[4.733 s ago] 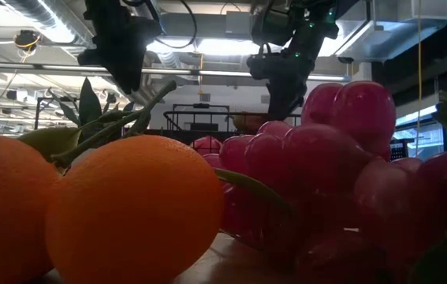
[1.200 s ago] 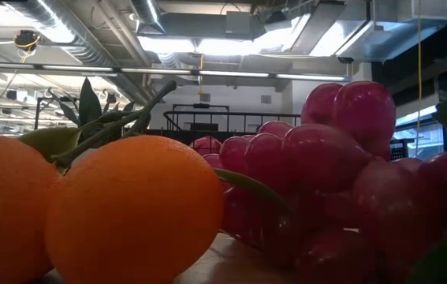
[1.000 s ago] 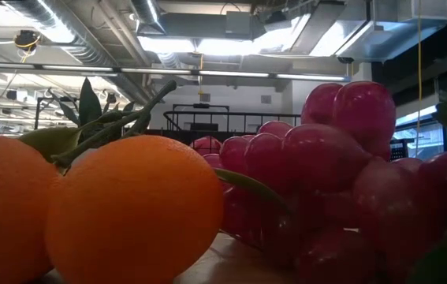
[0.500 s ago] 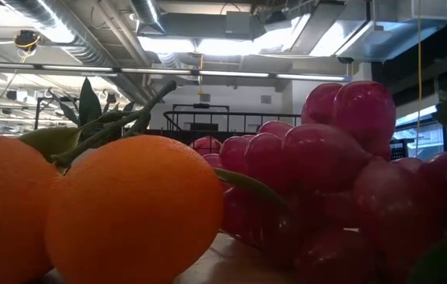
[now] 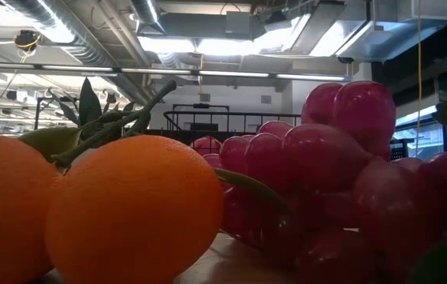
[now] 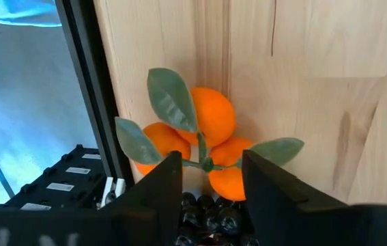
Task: Build produce basket
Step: Put the right tangerine into the black wire basket, then put the orange carrot into the black wire basket
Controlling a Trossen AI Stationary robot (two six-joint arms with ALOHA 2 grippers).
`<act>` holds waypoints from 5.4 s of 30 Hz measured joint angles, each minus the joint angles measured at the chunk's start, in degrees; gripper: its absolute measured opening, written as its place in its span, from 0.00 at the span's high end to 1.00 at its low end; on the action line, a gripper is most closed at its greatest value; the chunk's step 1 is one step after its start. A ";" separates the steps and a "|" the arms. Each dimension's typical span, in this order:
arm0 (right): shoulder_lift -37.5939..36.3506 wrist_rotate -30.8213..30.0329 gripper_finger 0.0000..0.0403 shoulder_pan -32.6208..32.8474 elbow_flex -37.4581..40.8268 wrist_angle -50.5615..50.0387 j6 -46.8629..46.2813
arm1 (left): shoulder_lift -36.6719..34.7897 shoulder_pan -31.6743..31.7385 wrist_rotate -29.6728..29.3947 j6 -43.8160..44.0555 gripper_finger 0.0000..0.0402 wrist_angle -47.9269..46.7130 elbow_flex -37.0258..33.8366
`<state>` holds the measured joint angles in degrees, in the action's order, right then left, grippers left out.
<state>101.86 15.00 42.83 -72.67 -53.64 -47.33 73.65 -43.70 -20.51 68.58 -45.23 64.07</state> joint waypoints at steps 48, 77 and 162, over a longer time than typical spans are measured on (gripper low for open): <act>-0.02 -10.37 1.00 -13.59 -25.14 -13.89 2.41 | -0.02 0.02 -4.22 -4.49 0.78 -0.22 0.00; 0.00 -23.83 1.00 -54.52 -38.79 -19.28 31.01 | -0.02 10.25 -9.17 -12.20 0.78 -0.19 0.00; 0.24 -6.21 0.74 -54.93 -36.87 -19.66 68.99 | -0.57 54.72 1.17 -8.63 0.78 -17.41 -0.50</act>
<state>102.10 8.80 -12.10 -109.54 -73.31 21.66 73.08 11.01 -19.35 59.95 -62.64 63.57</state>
